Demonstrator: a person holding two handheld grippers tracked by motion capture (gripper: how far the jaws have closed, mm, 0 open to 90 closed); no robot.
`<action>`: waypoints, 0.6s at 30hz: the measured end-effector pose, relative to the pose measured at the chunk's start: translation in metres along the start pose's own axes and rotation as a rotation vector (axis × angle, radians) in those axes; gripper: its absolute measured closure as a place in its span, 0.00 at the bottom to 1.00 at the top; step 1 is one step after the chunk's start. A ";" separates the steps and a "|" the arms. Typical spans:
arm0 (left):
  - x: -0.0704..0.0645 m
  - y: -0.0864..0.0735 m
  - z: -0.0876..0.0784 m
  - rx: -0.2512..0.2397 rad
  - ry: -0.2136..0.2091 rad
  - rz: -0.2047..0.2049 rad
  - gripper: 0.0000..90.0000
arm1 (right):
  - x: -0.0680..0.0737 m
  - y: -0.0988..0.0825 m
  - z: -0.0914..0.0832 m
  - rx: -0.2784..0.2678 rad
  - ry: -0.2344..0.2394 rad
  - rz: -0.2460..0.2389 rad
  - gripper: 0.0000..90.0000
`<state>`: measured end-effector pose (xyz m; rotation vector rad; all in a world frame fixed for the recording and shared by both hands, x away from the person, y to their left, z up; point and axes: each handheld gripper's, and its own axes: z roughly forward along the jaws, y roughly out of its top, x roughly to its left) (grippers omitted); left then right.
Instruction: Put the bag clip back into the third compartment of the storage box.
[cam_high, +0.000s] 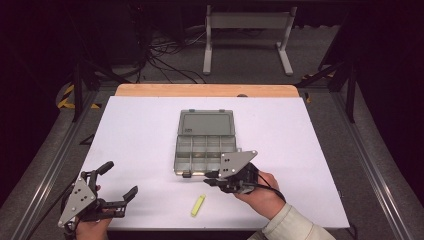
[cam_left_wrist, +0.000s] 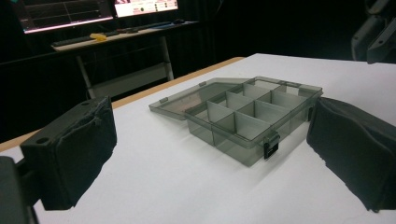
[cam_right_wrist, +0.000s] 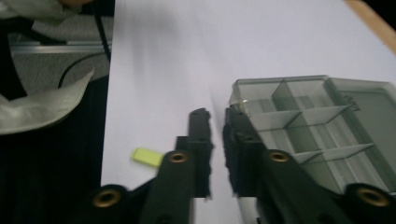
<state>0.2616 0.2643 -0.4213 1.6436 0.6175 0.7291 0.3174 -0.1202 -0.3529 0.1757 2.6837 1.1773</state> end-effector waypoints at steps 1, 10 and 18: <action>0.000 0.000 0.000 -0.001 0.000 0.000 0.03 | 0.001 0.001 0.001 0.016 0.012 -0.005 1.00; 0.000 0.000 0.000 0.000 0.000 0.000 0.03 | 0.004 0.005 0.019 0.156 0.090 -0.028 1.00; 0.000 0.000 0.001 0.003 -0.002 0.001 0.03 | 0.012 0.002 0.046 0.300 0.157 -0.063 1.00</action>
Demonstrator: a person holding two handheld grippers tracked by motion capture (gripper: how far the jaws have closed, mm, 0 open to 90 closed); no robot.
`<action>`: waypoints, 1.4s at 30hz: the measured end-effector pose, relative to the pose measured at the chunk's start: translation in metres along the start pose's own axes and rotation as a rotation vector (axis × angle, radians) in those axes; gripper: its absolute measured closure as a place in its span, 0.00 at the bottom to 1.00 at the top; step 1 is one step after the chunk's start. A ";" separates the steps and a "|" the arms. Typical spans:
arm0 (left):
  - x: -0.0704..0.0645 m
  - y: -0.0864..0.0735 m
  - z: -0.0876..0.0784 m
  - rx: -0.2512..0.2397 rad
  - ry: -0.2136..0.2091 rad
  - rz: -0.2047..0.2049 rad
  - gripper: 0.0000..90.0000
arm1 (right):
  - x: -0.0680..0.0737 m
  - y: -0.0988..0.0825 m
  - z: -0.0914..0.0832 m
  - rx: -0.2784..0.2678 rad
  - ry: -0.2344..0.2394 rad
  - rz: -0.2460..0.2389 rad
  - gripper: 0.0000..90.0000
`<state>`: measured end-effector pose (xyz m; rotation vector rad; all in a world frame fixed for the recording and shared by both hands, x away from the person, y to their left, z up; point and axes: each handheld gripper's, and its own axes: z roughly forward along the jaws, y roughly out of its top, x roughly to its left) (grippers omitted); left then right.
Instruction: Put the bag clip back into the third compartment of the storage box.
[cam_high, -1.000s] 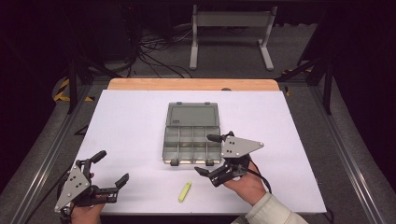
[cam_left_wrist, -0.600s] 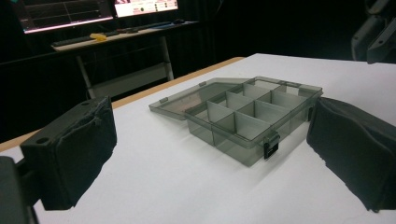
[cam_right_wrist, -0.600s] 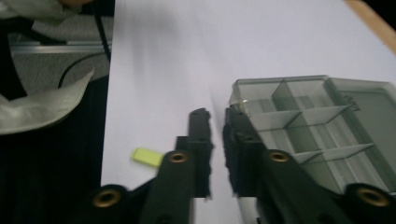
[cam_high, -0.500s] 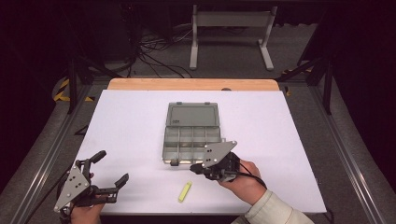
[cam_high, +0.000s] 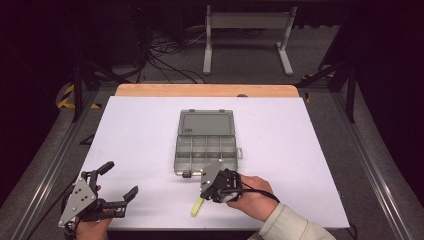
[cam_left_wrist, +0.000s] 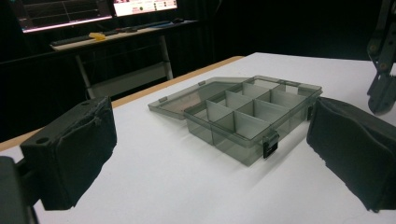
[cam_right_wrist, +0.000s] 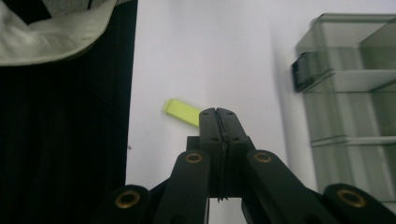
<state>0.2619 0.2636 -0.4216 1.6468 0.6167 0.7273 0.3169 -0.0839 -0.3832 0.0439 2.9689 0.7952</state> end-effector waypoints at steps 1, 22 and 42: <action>0.000 0.000 0.000 0.003 -0.001 0.001 0.03 | 0.001 0.000 0.003 0.015 0.008 -0.002 1.00; 0.000 0.000 0.001 0.013 -0.008 0.003 0.03 | 0.016 0.004 0.047 0.200 0.140 -0.047 1.00; 0.000 0.000 0.001 0.011 -0.008 0.002 0.03 | 0.014 0.015 0.063 0.148 0.125 -0.034 1.00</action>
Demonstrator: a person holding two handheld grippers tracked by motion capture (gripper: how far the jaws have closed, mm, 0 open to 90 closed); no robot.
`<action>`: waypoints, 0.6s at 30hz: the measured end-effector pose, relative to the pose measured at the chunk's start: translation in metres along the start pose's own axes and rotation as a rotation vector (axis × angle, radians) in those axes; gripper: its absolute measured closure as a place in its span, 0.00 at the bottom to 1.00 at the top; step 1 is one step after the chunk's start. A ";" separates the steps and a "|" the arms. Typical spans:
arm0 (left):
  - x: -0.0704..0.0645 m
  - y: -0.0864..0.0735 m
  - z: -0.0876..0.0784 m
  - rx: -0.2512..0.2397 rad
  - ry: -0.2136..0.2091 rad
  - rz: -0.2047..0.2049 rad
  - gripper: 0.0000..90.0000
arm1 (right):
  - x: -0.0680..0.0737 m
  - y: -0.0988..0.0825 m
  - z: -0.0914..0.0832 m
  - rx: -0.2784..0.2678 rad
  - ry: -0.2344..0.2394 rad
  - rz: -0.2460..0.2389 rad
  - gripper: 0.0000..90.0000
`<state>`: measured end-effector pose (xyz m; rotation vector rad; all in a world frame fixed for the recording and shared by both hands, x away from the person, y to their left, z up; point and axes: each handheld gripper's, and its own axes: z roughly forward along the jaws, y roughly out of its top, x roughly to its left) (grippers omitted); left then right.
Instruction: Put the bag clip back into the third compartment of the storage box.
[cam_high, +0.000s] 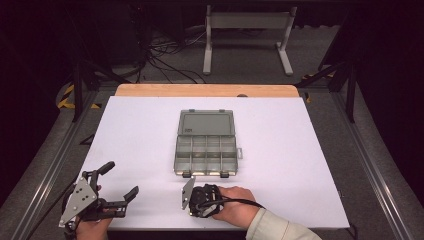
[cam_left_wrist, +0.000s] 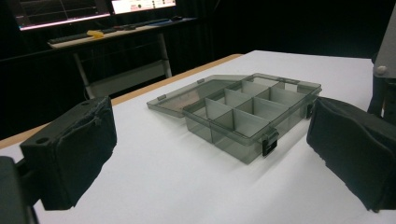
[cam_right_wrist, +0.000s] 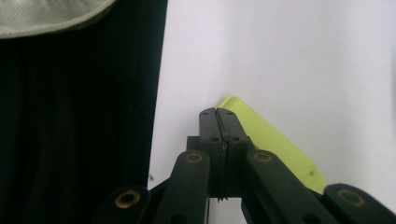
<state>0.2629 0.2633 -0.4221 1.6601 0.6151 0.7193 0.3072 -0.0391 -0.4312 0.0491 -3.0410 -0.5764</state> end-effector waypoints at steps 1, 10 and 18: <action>0.000 0.000 0.000 0.000 0.000 0.000 0.03 | 0.000 0.000 0.000 0.000 0.000 0.000 1.00; 0.000 0.000 0.000 0.001 0.000 0.003 0.03 | -0.008 0.007 0.004 -0.040 -0.028 0.036 1.00; 0.000 0.000 0.000 -0.002 0.001 0.002 0.03 | -0.016 0.012 0.006 -0.070 -0.051 0.072 1.00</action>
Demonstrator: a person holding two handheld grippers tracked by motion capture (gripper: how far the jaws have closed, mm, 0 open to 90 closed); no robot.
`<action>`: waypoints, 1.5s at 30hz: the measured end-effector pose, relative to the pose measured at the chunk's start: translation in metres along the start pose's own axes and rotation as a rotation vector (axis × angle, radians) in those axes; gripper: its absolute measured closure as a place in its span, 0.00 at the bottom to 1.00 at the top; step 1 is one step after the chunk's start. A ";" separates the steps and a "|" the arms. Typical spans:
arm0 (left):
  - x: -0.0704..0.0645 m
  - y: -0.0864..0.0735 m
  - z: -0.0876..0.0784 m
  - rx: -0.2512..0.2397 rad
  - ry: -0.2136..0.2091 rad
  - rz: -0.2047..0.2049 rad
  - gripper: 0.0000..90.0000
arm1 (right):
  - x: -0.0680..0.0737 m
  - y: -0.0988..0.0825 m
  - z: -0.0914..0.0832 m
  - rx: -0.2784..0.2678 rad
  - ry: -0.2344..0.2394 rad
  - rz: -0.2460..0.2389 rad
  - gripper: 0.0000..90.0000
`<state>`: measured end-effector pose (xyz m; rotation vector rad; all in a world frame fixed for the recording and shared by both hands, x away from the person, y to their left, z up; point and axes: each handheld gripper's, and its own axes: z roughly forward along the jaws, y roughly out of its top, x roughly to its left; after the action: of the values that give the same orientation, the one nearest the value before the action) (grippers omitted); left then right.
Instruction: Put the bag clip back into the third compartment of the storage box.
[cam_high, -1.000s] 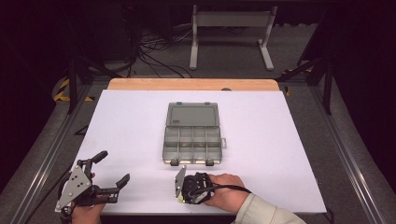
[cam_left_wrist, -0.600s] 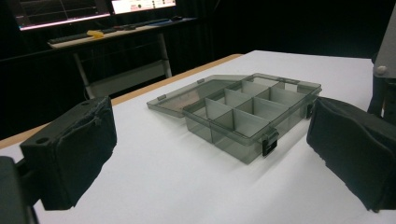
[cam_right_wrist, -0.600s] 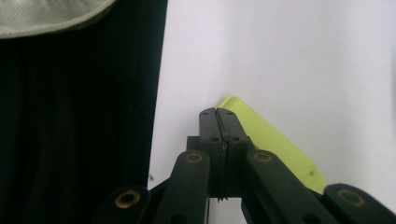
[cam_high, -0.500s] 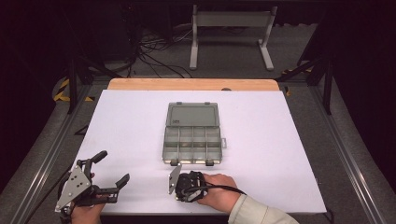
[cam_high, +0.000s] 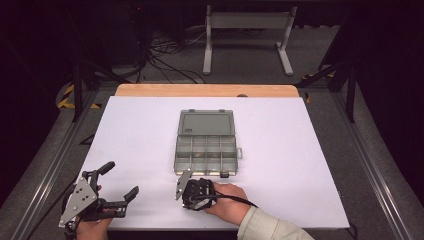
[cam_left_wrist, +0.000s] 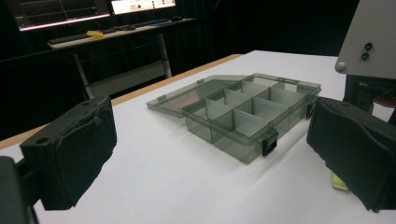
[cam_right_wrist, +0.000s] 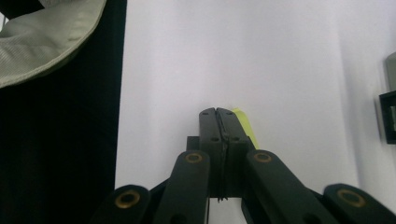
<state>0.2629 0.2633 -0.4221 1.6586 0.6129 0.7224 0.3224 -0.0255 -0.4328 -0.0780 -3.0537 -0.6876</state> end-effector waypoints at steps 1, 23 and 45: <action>0.000 0.000 0.000 0.000 0.000 0.000 0.03 | -0.001 0.000 0.000 -0.007 -0.005 0.005 1.00; 0.000 0.000 0.001 0.005 -0.002 0.000 0.03 | -0.006 0.004 0.001 -0.047 -0.015 0.049 1.00; 0.001 0.000 0.000 0.001 0.003 0.000 0.03 | -0.009 0.002 -0.035 -0.150 -0.151 0.085 0.09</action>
<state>0.2629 0.2640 -0.4220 1.6589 0.6159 0.7243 0.3311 -0.0394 -0.4007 -0.2708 -3.1121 -0.9448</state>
